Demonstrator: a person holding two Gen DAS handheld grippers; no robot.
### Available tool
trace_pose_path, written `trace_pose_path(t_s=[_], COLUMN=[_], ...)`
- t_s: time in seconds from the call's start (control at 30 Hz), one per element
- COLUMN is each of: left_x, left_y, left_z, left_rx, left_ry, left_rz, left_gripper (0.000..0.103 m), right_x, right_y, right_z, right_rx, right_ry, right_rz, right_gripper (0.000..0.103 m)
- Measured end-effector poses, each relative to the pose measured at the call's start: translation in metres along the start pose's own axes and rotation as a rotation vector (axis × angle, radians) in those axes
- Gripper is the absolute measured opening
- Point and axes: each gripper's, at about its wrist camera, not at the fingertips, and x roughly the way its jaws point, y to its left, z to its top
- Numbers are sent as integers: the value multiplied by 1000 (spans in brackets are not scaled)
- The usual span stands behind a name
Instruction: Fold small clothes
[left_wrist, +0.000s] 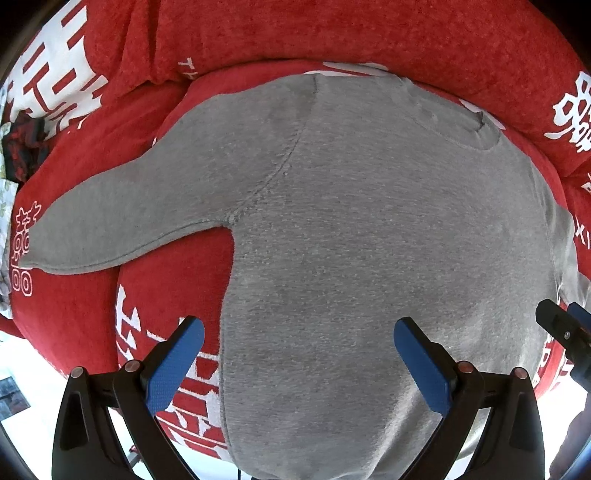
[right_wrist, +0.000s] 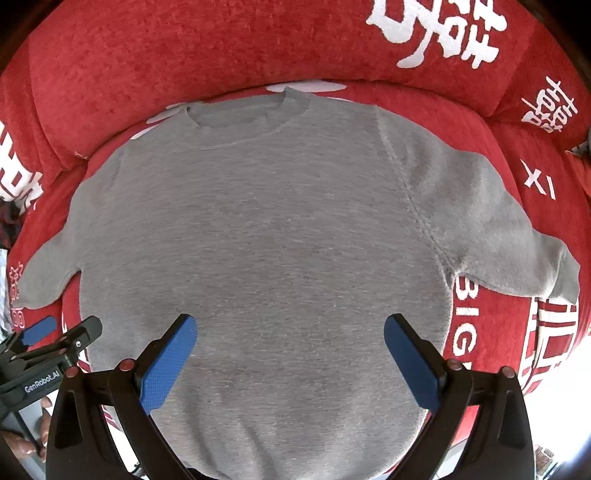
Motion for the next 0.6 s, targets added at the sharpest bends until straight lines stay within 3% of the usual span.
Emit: trace_pose_path(t_s=[0.6], left_x=[3], left_y=[24], left_z=[0], left_rx=[-25], left_ry=[8], left_rz=[-28], left_gripper=[103], right_x=[-2], right_y=[14], right_z=[-5], right_rx=[-21], right_ry=[6], right_rz=[-7], right_gripper=[101])
